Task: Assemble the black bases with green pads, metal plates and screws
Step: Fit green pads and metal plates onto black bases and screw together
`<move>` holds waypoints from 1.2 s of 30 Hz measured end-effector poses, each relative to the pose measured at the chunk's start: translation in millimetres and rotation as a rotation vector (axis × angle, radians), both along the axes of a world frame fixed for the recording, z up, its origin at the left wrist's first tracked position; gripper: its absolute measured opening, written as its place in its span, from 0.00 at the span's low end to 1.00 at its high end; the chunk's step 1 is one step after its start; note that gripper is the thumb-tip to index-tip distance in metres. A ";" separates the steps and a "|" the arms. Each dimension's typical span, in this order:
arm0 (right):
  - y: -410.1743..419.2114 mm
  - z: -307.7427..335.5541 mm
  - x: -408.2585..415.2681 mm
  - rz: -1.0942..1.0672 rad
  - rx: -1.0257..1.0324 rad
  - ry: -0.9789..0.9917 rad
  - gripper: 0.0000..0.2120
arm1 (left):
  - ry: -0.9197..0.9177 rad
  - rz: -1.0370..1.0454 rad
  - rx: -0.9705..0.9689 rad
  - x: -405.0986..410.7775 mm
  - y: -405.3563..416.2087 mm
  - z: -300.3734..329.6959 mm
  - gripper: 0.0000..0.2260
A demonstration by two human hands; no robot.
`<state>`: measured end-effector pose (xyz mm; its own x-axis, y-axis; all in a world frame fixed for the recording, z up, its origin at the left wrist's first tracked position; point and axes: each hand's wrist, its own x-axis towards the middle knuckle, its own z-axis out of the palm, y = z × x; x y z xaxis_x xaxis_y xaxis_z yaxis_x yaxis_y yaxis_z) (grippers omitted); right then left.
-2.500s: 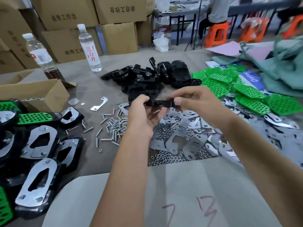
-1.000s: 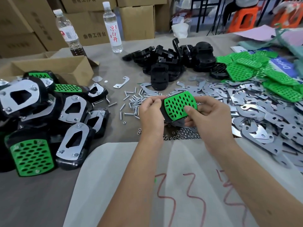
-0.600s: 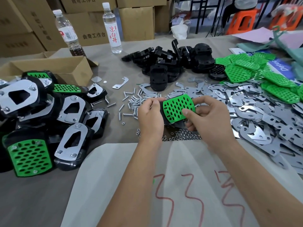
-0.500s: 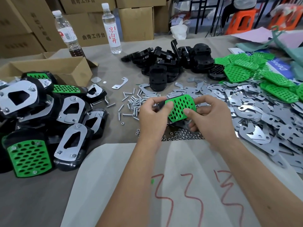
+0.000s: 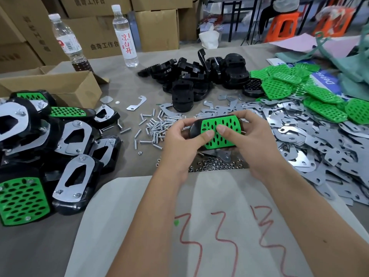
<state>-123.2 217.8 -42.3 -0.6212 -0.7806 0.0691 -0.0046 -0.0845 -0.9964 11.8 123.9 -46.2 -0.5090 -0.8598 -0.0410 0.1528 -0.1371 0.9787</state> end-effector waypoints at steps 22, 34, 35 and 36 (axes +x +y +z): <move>1.9 5.7 -1.2 0.219 -0.060 -0.235 0.22 | 0.021 -0.089 -0.035 10.4 -6.9 6.8 0.12; 5.4 8.6 3.8 0.252 -0.215 -0.252 0.19 | 0.199 -0.215 0.119 12.8 -2.7 13.5 0.08; 3.4 7.4 4.7 0.179 -0.194 -0.227 0.18 | 0.191 -0.201 0.128 10.6 -1.4 14.2 0.11; 1.9 6.3 5.1 0.116 -0.184 -0.220 0.16 | 0.189 -0.186 0.139 8.9 -1.0 14.6 0.14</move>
<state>-118.1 219.7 -36.0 -0.5441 -0.8342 0.0896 0.2300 -0.2510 -0.9403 20.8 122.9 -31.6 -0.6673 -0.7436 -0.0411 0.2901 -0.3104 0.9053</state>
